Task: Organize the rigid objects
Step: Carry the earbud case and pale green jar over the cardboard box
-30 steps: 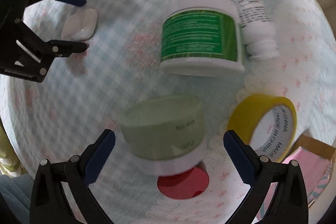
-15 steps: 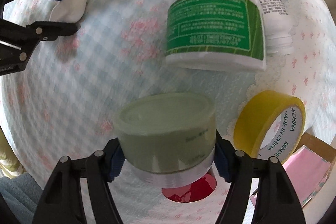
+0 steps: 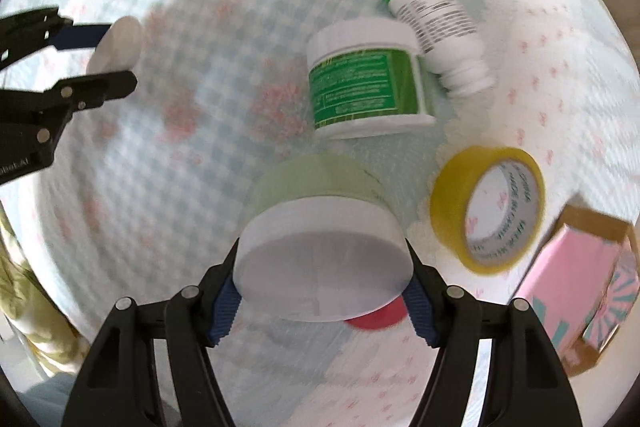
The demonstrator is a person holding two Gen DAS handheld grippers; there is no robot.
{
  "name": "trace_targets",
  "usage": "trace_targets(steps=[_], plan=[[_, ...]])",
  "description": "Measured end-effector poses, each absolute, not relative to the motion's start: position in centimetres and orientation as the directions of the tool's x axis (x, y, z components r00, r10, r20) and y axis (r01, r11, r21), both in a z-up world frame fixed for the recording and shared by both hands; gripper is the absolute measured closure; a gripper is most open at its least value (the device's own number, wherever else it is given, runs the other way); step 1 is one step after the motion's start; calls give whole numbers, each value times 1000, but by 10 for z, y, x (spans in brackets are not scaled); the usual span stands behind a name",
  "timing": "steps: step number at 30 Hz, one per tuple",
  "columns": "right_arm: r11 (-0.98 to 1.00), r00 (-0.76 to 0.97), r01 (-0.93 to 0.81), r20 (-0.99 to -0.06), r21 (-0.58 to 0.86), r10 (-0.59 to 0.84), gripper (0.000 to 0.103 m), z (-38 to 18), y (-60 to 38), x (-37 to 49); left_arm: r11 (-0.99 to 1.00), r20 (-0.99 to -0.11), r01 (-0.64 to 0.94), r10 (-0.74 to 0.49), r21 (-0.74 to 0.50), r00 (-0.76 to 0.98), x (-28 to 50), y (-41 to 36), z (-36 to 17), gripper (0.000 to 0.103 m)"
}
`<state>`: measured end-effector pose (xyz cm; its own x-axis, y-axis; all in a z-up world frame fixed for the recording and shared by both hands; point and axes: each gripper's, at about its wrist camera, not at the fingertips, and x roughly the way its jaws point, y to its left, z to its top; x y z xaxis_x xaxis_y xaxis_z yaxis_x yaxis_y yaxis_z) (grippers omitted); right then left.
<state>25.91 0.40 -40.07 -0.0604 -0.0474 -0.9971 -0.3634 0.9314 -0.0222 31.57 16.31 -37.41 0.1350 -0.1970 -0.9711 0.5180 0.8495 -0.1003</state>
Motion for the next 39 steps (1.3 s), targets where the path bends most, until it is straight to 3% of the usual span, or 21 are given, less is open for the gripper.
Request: trace_targets(steps=[9,22,29,39], plan=[[967,13,-251,-999,41,45,37,-314,-18,238,877,-950,469,-228,-105,214,280,152,-300,59],[969,168,-195,-969,149,183,37,-240,-86,180,912,-905,397,-250,-101,344,216,82,-203,59],[951,237,-176,-927,255,292,37,-212,-175,154,932,-901,343,-242,-114,360,186,2,-184,59],[972,279,-106,-932,209,231,37,-205,-319,136,906,-896,388,-304,-167,324,184,-148,-190,59]])
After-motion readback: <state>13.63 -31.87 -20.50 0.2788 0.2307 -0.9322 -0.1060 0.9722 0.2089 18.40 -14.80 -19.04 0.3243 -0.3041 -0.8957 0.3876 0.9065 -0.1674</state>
